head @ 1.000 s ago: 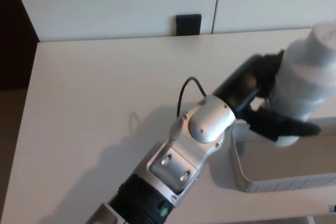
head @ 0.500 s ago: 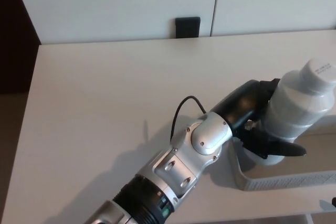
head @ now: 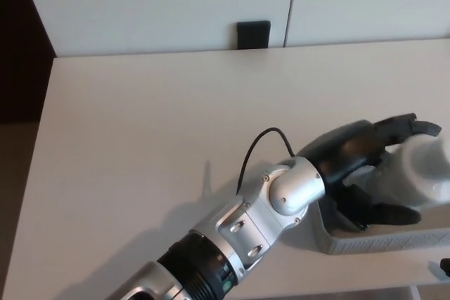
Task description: The robot walk up to a desk on which a bottle is kept on the left hand side and a container is kept on the right hand side. The robot uses its left hand to pick up the bottle and places it in the container.
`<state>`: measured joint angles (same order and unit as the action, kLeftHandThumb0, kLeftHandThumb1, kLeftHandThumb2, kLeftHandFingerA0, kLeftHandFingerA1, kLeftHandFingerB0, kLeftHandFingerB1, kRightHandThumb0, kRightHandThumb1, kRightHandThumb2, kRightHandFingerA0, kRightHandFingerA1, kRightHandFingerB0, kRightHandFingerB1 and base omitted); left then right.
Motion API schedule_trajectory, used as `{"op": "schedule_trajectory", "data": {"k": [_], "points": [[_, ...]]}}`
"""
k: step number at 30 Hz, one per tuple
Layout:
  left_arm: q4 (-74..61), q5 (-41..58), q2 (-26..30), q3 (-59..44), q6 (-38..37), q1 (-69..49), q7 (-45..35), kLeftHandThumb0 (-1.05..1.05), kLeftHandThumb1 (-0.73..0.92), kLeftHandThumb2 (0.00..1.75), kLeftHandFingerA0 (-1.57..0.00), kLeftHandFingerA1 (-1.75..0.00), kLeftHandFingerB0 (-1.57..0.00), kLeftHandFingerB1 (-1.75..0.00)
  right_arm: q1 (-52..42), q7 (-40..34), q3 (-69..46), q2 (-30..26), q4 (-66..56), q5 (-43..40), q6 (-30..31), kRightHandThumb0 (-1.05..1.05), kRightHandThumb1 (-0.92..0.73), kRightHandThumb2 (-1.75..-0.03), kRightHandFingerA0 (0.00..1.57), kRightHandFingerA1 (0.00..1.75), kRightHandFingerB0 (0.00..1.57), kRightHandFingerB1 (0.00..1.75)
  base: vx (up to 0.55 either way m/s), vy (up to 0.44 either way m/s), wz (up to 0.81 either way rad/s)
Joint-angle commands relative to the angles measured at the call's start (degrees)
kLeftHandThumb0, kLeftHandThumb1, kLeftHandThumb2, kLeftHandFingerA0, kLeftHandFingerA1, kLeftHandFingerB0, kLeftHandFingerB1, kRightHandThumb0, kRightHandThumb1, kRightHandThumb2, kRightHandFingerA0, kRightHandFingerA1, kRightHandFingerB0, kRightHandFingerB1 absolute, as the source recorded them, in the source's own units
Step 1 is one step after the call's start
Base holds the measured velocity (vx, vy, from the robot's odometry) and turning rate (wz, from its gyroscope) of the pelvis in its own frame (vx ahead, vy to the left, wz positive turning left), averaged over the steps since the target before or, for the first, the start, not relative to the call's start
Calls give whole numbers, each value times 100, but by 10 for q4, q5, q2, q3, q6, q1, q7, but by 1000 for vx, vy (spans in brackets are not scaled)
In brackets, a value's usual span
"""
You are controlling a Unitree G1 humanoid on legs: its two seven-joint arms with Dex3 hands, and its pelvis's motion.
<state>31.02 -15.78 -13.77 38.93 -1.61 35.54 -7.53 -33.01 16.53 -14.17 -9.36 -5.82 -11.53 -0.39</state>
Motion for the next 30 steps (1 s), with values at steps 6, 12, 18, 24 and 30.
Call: {"op": "schedule_trajectory", "data": {"k": [6,12,18,24,30], "points": [[-28,-41,19,-6,-1,22,-23,-104,58,103,0,0,0,-9,7,-2,-4,-13,0,3,16,-10,-65,-58,53,60,44,47,0,0,0],[-32,-36,26,-22,-10,27,-31,-104,58,103,0,0,0,-9,8,-9,-3,-11,-8,6,26,-11,-65,-58,53,59,41,46,0,0,0],[-121,-15,56,-76,-1,48,-65,-105,78,67,0,0,0,0,11,-14,-5,-14,-15,11,33,-10,-65,-58,51,57,40,46,0,0,0],[-310,30,82,-154,73,87,-116,-104,79,63,0,0,0,0,18,-10,-8,-14,-9,4,34,-10,-65,-58,51,58,40,46,0,0,0],[-498,106,114,-239,156,121,-158,-104,73,61,0,0,0,0,14,-7,-8,-14,-10,1,35,-10,-65,-58,51,55,43,46,0,0,0]]}}
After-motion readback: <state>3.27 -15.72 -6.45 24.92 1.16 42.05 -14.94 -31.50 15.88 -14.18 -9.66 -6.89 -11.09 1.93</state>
